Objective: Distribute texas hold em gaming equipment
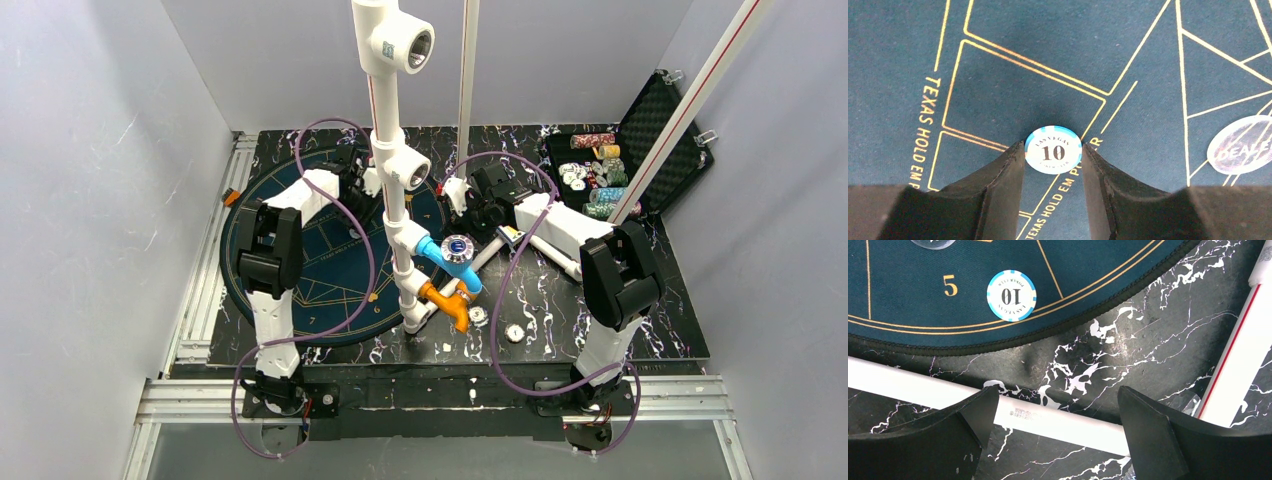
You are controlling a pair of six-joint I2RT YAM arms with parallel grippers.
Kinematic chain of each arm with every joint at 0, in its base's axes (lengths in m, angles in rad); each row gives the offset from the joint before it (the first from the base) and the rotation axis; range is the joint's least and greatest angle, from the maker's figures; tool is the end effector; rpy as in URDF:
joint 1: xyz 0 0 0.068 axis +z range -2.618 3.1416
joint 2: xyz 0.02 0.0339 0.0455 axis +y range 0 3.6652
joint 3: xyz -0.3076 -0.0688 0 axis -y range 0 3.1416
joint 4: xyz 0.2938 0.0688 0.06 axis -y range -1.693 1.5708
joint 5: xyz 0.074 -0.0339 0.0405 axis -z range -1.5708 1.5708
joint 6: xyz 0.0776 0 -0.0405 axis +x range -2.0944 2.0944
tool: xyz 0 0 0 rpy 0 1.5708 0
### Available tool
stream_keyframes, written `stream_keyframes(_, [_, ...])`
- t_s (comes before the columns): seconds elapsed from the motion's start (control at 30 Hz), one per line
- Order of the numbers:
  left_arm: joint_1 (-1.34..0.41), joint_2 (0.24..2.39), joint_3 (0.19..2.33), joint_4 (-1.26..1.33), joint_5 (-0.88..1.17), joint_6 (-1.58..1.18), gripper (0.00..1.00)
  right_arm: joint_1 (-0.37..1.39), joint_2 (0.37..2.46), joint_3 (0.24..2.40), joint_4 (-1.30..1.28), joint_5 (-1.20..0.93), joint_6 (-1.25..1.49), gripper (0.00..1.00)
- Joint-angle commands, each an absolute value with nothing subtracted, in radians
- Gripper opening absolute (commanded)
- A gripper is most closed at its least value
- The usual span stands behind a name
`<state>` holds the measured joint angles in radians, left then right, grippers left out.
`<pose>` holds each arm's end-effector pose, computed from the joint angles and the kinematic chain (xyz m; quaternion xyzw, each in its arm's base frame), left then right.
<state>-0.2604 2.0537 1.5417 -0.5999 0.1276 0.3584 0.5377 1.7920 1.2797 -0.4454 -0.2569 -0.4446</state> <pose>0.4953 -0.1422 0.1589 0.3097 0.9213 -0.0509 0.2297 0.3839 0.2519 0.2000 -0.4800 0.8155 0.1359 0.2933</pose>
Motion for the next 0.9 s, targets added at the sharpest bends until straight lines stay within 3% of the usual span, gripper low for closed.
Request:
stream_keyframes(0.0, [-0.208, 1.991, 1.600, -0.677, 0.151, 0.358, 0.29, 0.534, 1.773, 1.285, -0.440, -0.260, -0.446, 0.98])
stream_keyframes(0.27, [-0.073, 2.015, 1.702, -0.705, 0.169, 0.373, 0.30, 0.533, 1.775, 1.285, -0.439, -0.263, -0.446, 0.98])
stream_keyframes(0.5, [0.077, 2.138, 1.943, -0.741, 0.191, 0.358, 0.30, 0.534, 1.780, 1.287, -0.442, -0.271, -0.445, 0.98])
stream_keyframes(0.87, [0.147, 2.367, 2.256, -0.728, 0.163, 0.334, 0.30, 0.533, 1.792, 1.290, -0.445, -0.269, -0.445, 0.98])
